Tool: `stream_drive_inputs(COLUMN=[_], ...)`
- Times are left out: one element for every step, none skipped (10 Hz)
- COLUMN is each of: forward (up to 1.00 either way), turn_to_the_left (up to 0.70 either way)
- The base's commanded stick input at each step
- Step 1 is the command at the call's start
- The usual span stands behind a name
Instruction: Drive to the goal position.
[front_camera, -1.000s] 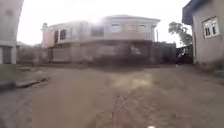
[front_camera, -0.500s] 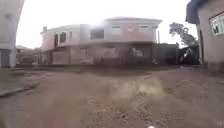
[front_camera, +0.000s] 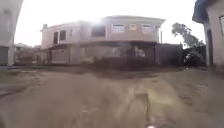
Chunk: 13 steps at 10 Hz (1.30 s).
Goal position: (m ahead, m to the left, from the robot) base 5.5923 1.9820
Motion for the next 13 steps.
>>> stream_drive_inputs(forward=[1.00, 1.00, 1.00, 1.00, 1.00, 1.00, 1.00, 1.00, 1.00, 1.00, 1.00, 1.00, 1.00], turn_to_the_left=[0.00, 0.00, 0.00, 0.00, 0.00, 0.00, 0.00, 0.00, 0.00, 0.00, 0.00, 0.00, 0.00])
